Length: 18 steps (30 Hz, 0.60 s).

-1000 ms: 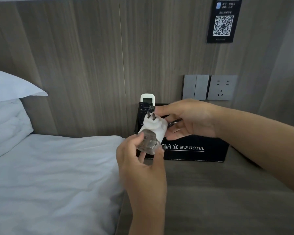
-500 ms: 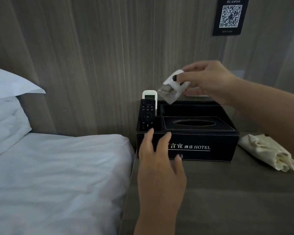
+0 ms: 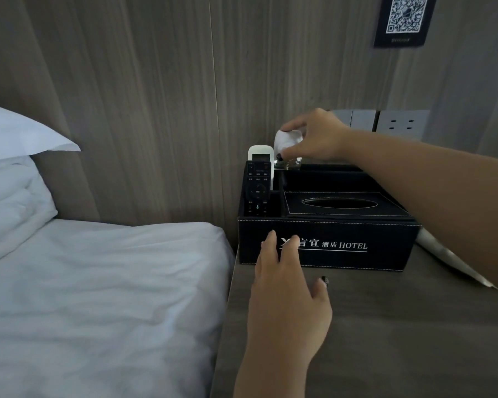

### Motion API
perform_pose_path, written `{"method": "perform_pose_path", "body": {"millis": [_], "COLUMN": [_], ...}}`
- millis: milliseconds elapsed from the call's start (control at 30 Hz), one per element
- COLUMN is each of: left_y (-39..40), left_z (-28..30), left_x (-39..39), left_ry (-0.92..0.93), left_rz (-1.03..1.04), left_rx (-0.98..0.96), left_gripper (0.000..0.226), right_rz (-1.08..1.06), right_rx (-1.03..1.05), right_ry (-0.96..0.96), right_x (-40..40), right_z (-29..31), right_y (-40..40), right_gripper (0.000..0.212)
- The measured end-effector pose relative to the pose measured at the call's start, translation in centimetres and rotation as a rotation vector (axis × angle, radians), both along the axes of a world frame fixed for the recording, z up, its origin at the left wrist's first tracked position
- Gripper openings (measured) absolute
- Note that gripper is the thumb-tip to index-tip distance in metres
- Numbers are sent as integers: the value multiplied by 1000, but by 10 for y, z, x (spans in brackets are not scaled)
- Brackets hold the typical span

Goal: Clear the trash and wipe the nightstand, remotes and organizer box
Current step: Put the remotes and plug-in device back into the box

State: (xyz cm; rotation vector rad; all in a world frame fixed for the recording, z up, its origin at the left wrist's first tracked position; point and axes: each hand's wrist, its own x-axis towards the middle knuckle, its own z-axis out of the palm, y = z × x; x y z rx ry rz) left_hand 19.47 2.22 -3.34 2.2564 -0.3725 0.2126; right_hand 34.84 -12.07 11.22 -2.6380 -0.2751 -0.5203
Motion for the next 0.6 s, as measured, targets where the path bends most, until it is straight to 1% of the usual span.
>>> {"method": "perform_pose_path", "body": {"millis": [67, 200, 267, 367, 433, 533, 600], "left_y": [-1, 0, -1, -1, -1, -2, -3], "left_z": [0, 0, -1, -1, -1, -1, -1], "left_x": [-1, -1, -1, 0, 0, 0, 0], "left_ry": [3, 3, 5, 1, -4, -6, -5], "left_rz": [0, -4, -4, -10, -14, -19, -21], "left_rx": [-4, -16, -15, -13, -15, -14, -18], "left_gripper": [65, 63, 62, 63, 63, 62, 61], "right_rz": [15, 14, 2, -7, 16, 21, 10], "right_rx": [-23, -47, -71, -159, -207, -221, -233], "right_ry": [43, 110, 135, 162, 161, 160, 193], "right_x": [1, 1, 5, 11, 12, 11, 10], "right_z": [2, 6, 0, -13, -17, -21, -22], "right_y": [-1, -8, -12, -14, -14, -11, -10], "right_gripper": [60, 54, 58, 66, 66, 65, 70]}}
